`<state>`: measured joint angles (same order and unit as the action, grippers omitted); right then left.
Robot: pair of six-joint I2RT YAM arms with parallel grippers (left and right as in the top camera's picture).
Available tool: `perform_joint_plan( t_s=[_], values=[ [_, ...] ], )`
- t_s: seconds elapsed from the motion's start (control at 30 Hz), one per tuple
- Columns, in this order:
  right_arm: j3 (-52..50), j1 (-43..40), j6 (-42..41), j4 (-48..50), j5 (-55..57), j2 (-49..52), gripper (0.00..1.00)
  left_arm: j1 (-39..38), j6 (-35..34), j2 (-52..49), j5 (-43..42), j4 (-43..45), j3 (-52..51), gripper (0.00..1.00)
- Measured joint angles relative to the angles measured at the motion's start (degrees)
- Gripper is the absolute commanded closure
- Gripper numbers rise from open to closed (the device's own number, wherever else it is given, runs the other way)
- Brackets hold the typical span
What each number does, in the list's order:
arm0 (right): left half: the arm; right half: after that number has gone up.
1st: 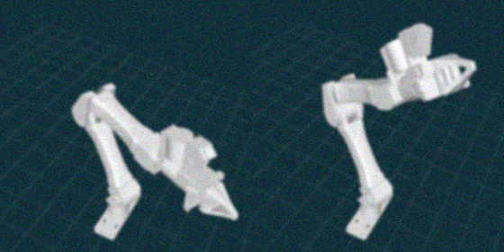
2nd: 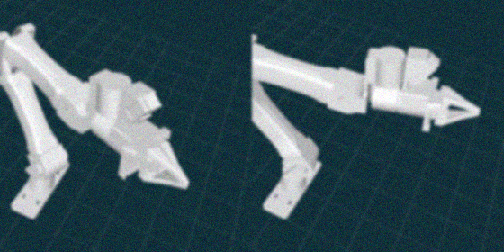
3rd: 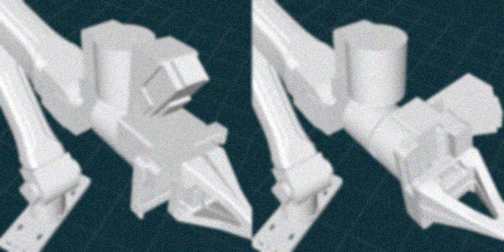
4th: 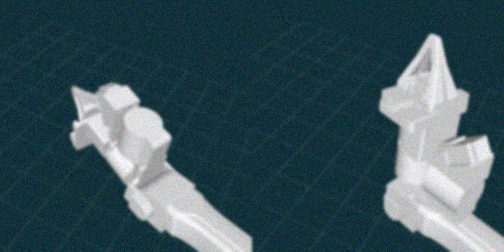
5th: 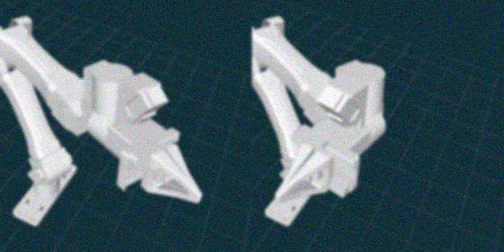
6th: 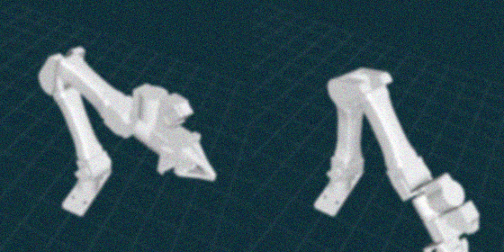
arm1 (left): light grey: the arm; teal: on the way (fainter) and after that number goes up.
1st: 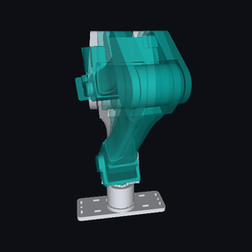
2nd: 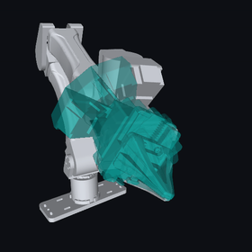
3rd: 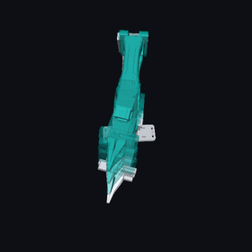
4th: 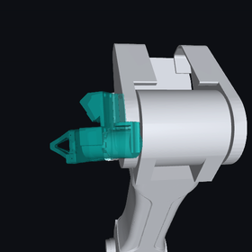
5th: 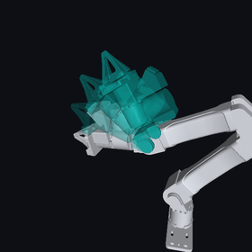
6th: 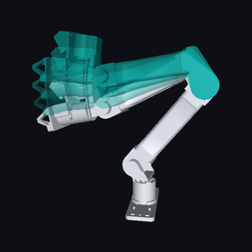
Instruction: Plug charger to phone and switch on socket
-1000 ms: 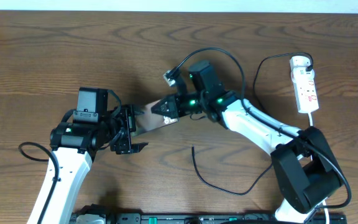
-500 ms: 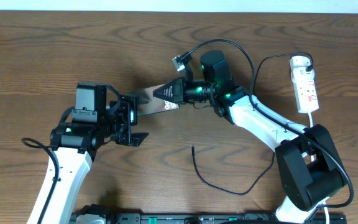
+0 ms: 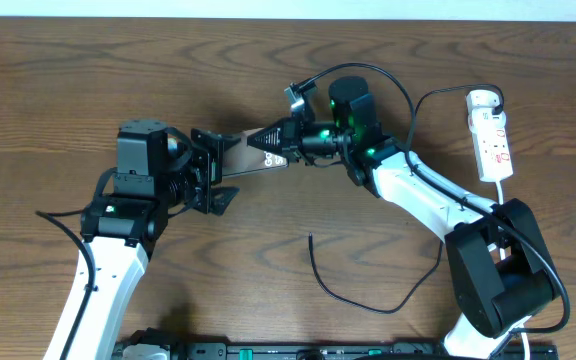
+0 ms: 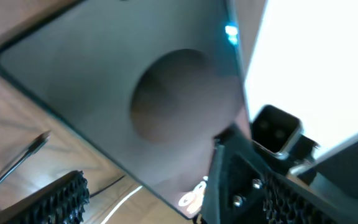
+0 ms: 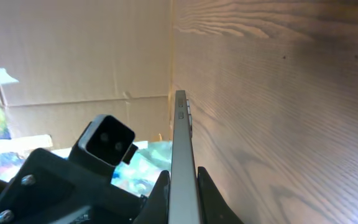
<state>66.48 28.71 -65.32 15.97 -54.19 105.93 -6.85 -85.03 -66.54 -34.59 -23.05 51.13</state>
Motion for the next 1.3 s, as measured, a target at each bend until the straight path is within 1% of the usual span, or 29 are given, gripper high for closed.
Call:
perform_joint_plan(
  t_s=[0.13,0.17,0.3,0.6,0.8,1.07,1.3],
  values=[
    [0.00,0.00,-4.74,4.33,0.02,0.00,0.99,0.00,1.51,0.00,0.00,3.32,0.00,0.10],
    [0.00,0.00,-5.97,5.16,0.04,0.00,0.99,0.00,1.62,0.00,0.00,3.82,0.00,0.02],
    [0.00,0.00,-12.35,8.48,0.87,0.00,0.99,0.00,2.56,0.00,-0.02,5.46,0.00,0.01],
    [0.00,0.00,-21.42,13.68,1.51,0.00,0.99,0.00,2.62,0.00,0.00,12.26,0.00,0.01],
    [0.00,0.00,-25.27,15.98,1.49,0.00,0.99,0.00,2.62,0.00,0.02,15.04,0.00,0.01],
    [0.00,0.02,-30.93,24.79,0.98,0.00,0.99,0.00,5.40,0.00,1.01,16.68,0.00,0.01],
    [0.00,0.02,-33.83,26.99,2.49,0.00,0.99,-0.02,8.02,0.00,1.55,24.13,0.00,0.01]
  ],
)
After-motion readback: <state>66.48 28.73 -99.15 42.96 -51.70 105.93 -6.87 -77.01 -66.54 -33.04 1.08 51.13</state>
